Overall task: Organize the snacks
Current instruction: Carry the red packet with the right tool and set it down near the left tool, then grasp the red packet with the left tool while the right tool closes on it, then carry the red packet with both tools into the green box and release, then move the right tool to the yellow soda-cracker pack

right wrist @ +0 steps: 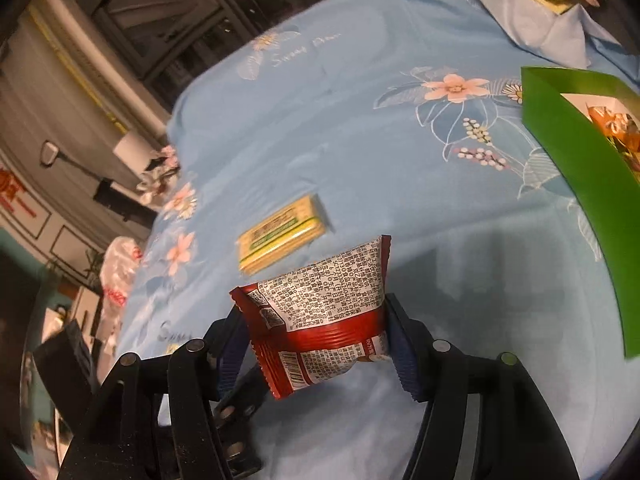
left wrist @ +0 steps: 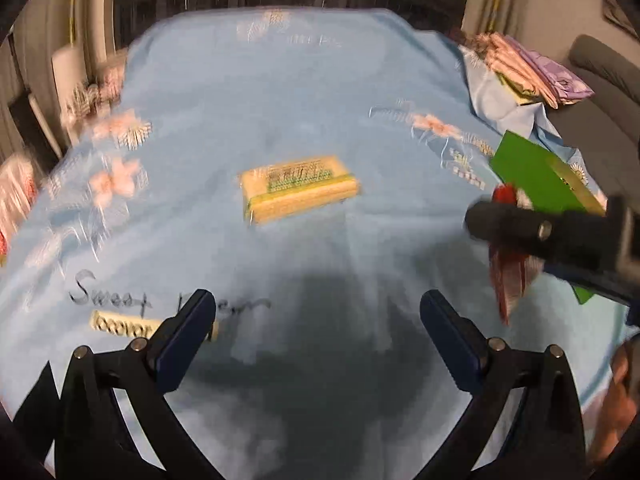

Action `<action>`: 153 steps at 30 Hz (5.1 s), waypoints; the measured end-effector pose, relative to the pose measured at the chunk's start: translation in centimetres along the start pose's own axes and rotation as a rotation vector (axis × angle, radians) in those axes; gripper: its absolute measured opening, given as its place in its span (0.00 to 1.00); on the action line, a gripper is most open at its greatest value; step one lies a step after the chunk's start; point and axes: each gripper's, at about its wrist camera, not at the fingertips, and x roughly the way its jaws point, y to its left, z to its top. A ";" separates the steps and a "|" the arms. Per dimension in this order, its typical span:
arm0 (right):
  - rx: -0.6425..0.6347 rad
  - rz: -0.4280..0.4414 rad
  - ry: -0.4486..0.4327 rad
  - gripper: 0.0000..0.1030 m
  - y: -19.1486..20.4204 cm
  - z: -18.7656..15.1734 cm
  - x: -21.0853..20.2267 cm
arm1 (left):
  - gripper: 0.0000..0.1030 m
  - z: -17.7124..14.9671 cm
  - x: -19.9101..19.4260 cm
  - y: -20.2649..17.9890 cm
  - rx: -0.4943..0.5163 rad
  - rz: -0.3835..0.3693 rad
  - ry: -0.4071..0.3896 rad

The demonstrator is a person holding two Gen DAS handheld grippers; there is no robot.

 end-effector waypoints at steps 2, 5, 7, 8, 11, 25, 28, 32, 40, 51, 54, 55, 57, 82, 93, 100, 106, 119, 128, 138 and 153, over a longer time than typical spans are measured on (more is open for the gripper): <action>-0.003 -0.011 -0.013 0.64 0.0 -0.7 -0.4 | 1.00 -0.4 0.4 -0.4 -0.011 0.012 0.006; 0.024 0.003 -0.009 0.66 -0.4 -1.2 -0.4 | 1.00 -0.4 1.9 0.2 -0.054 -0.044 0.071; 0.032 -0.010 0.008 0.69 -0.8 -1.3 0.2 | 1.00 -0.7 2.2 -0.4 -0.047 -0.046 0.092; 0.037 -0.015 0.016 0.71 -1.0 -1.4 0.4 | 1.00 -0.8 2.2 -0.6 -0.028 -0.025 0.084; 0.046 -0.023 0.040 0.76 -1.6 -1.6 1.0 | 1.00 -1.4 1.9 -1.3 0.016 0.038 0.058; 0.290 0.083 0.115 0.86 -6.2 -2.1 1.2 | 0.99 -2.4 2.9 -2.9 0.032 0.016 0.087; 0.290 0.071 0.091 0.89 -6.6 -2.1 0.6 | 0.99 -2.6 2.9 -3.1 0.045 0.017 0.086; 0.313 0.073 0.087 0.89 -7.4 -2.2 0.1 | 0.99 -2.7 3.0 -3.2 0.042 0.011 0.087; 0.320 0.077 0.090 0.89 -8.2 -2.3 0.2 | 0.99 -2.5 2.7 -4.3 0.032 -0.137 0.102; 0.447 0.193 0.080 0.89 -10.7 -2.5 0.1 | 0.99 -2.1 2.0 -4.4 -0.073 -0.349 0.147; 0.434 0.184 0.081 0.89 -10.4 -2.4 0.2 | 0.99 -1.9 2.0 -4.1 -0.091 -0.384 0.169; 0.424 0.178 0.082 0.89 -10.3 -2.4 0.2 | 0.99 -1.8 2.0 -3.9 -0.103 -0.398 0.175; 0.414 0.172 0.082 0.89 -10.1 -2.4 0.2 | 0.99 -1.7 2.1 -3.4 -0.149 -0.440 0.187; 0.428 0.103 0.046 0.89 -9.5 -1.9 0.8 | 0.97 0.2 4.5 -4.9 -0.206 -0.680 0.262; 0.413 0.056 0.078 0.50 -10.4 -2.2 0.8 | 0.59 -0.2 4.9 -4.4 -0.190 -0.632 0.236; 0.361 0.054 0.090 0.31 -9.7 -2.0 1.8 | 0.32 -0.4 5.5 -3.0 -0.245 -0.627 0.254; 0.259 0.035 0.030 0.30 -8.1 -1.7 0.6 | 0.32 -0.1 4.3 -3.4 -0.218 -0.631 0.239; 0.231 0.163 -0.149 0.23 -8.7 -0.4 -5.3 | 0.31 2.6 1.2 -6.0 -0.164 -0.737 0.167; 0.299 0.125 -0.282 0.23 -13.4 0.7 -11.5 | 0.31 6.2 0.6 -15.0 0.053 -0.760 0.169; 0.403 -0.017 -0.387 0.23 -19.1 0.2 -15.8 | 0.31 6.7 2.2 -23.9 0.189 -0.782 0.208; 0.496 -0.115 -0.370 0.74 -22.1 -0.5 -17.1 | 1.00 6.2 -0.1 -25.6 0.287 -0.462 -0.068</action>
